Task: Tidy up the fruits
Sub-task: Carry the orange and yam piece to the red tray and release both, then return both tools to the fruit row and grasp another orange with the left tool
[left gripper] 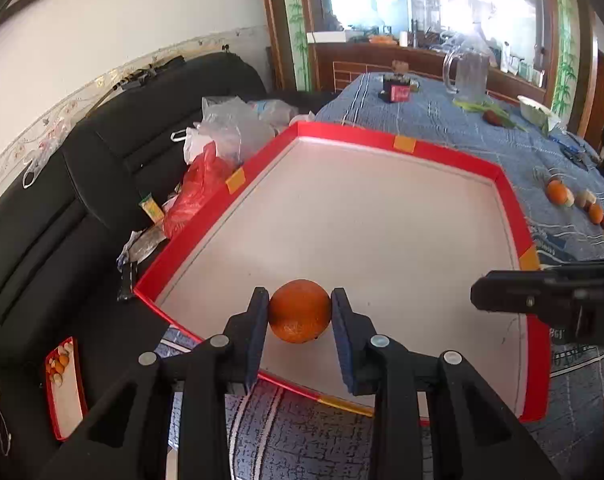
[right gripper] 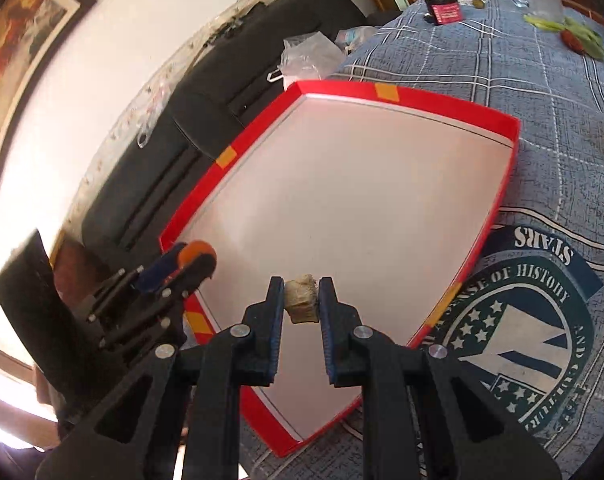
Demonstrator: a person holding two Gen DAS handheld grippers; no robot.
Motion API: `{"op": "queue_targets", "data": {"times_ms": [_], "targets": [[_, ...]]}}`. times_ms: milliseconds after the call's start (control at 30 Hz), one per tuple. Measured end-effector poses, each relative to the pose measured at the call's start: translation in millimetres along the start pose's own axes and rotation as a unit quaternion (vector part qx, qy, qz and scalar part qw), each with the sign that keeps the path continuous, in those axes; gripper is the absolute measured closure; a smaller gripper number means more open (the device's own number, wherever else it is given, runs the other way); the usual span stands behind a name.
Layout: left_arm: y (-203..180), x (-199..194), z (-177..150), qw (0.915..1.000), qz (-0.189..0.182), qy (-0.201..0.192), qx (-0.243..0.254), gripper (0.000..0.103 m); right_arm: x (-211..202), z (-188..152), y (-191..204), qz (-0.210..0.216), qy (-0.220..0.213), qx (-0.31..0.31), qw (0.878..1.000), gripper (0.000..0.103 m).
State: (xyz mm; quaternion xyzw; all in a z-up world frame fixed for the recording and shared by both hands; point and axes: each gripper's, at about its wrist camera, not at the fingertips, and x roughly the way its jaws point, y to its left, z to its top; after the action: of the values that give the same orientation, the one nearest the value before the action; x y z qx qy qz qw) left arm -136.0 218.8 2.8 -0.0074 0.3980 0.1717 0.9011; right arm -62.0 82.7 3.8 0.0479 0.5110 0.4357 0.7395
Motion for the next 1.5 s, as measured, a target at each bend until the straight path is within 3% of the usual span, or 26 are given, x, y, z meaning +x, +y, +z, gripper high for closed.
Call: {"op": "queue_targets", "data": {"times_ms": [133,233,333,400,500,667,1067,1300,1500], "targets": [[0.5,-0.4,-1.2,0.9999,0.009,0.005,0.001,0.07,10.1,-5.6,9.1,-0.032,0.01,-0.03,0.999,0.083],[0.7,-6.1,0.6,0.9998,0.022,0.002,-0.002,0.062,14.7,-9.3,10.4,-0.047,0.023,-0.04,0.998,0.083],[1.0,-14.8,3.3,0.9996,0.026,-0.011,-0.005,0.05,9.9,-9.1,5.4,-0.034,0.028,-0.032,0.999,0.08],[-2.2,-21.9,5.2,0.9995,0.026,-0.019,-0.003,0.048,1.7,-8.0,5.1,-0.022,0.015,-0.028,0.999,0.075],[-10.9,-29.0,7.7,0.9994,0.021,-0.027,0.007,0.047,-18.3,-7.9,0.1,-0.006,-0.018,-0.021,1.0,0.055],[-34.0,-38.9,10.2,0.9989,0.005,-0.036,0.029,0.047,-55.1,-10.3,-20.5,-0.019,-0.072,-0.005,0.997,0.052],[-111.7,-56.1,7.3,0.9928,-0.043,-0.035,0.106,0.043,-133.7,-39.7,-115.1,-0.065,-0.133,0.099,0.984,0.052],[-163.2,-63.6,22.2,0.9844,-0.09,-0.042,0.145,0.041,-182.4,-60.0,-183.2,-0.11,-0.155,0.159,0.969,0.052],[-206.7,-62.1,43.1,0.9761,-0.125,-0.055,0.169,0.041,-208.1,-51.9,-238.4,-0.139,-0.163,0.217,0.952,0.052]]}}
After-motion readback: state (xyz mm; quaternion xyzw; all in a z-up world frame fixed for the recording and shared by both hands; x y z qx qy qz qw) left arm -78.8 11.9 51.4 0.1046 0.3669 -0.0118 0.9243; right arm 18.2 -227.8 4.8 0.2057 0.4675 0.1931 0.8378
